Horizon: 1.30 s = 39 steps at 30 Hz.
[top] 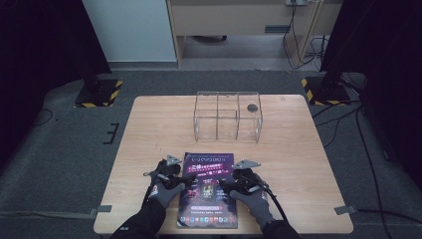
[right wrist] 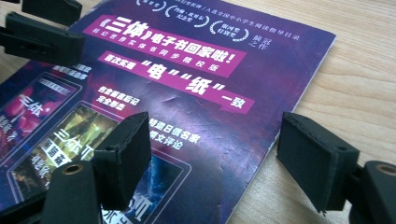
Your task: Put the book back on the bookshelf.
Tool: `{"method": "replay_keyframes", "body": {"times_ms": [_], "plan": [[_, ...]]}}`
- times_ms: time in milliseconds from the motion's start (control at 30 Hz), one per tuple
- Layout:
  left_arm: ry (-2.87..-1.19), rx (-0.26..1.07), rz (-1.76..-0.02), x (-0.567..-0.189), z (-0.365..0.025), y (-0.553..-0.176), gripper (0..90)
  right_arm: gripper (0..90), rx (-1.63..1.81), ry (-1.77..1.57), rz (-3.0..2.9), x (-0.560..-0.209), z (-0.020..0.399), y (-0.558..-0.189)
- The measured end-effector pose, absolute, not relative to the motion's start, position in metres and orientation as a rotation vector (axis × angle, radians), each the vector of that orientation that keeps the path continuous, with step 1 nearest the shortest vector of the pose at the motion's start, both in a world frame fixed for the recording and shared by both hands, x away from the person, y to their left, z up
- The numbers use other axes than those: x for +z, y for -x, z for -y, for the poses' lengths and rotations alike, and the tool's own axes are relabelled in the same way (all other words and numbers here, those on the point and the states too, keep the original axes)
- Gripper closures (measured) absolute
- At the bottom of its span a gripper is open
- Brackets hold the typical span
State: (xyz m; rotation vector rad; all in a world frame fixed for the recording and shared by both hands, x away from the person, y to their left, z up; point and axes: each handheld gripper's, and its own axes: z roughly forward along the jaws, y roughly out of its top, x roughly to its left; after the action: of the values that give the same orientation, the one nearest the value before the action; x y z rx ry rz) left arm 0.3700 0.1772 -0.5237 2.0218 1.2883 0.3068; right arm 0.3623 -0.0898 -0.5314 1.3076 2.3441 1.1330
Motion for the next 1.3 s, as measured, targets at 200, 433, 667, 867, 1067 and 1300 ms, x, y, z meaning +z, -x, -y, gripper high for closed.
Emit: {"method": "replay_keyframes", "body": {"times_ms": [200,433,667,867,1067,1300], "plan": [[-2.017,0.289,-1.274,-0.5243,-0.1717,-0.369,26.6,25.4,1.129,-1.297,-2.329,-0.5325,0.0888,-0.3604],[-1.99,0.258,-1.286,-0.5244,-0.1728,-0.3697,24.6,24.5,1.134,-1.288,-2.302,-0.5347,0.0868,-0.358],[-1.9,0.177,-1.301,-0.5272,-0.1777,-0.3701,16.8,23.9,1.149,-1.279,-2.292,-0.5362,0.0875,-0.3571],[-1.928,0.21,-1.272,-0.5283,-0.1744,-0.3691,13.6,23.9,1.159,-1.289,-2.283,-0.5367,0.0876,-0.3561],[-1.908,0.221,-1.293,-0.5286,-0.1731,-0.3683,14.7,23.9,1.179,-1.298,-2.278,-0.5371,0.0888,-0.3568],[-1.853,0.196,-1.32,-0.5267,-0.176,-0.3667,16.6,24.2,1.185,-1.293,-2.285,-0.5371,0.0899,-0.3572]]}}
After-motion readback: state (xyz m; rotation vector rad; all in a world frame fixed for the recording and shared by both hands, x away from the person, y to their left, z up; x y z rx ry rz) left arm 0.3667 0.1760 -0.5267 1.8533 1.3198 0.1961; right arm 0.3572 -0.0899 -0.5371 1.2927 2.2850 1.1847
